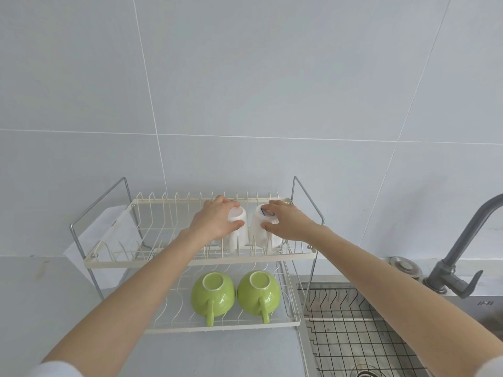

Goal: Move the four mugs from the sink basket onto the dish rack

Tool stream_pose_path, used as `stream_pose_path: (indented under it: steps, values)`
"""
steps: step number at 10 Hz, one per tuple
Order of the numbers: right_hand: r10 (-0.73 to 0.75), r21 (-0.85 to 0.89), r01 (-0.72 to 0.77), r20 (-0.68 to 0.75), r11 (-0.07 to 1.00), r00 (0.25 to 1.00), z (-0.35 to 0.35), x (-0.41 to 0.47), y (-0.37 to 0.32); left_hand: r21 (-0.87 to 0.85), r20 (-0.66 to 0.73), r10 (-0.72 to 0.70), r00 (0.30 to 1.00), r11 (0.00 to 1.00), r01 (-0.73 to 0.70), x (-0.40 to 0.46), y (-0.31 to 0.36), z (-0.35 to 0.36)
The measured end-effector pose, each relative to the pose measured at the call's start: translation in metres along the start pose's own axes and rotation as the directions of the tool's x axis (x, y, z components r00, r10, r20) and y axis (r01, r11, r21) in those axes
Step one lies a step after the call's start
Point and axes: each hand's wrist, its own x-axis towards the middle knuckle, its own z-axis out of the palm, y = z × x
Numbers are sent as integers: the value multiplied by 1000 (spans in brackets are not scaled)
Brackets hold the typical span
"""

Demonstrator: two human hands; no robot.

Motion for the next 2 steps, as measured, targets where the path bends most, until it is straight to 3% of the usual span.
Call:
stream_pose_path:
  steps: [2]
  values:
    - [4, -90, 1, 58, 996, 998, -10, -5, -4, 117, 10, 20, 1000, 993, -21, -3, 3, -8]
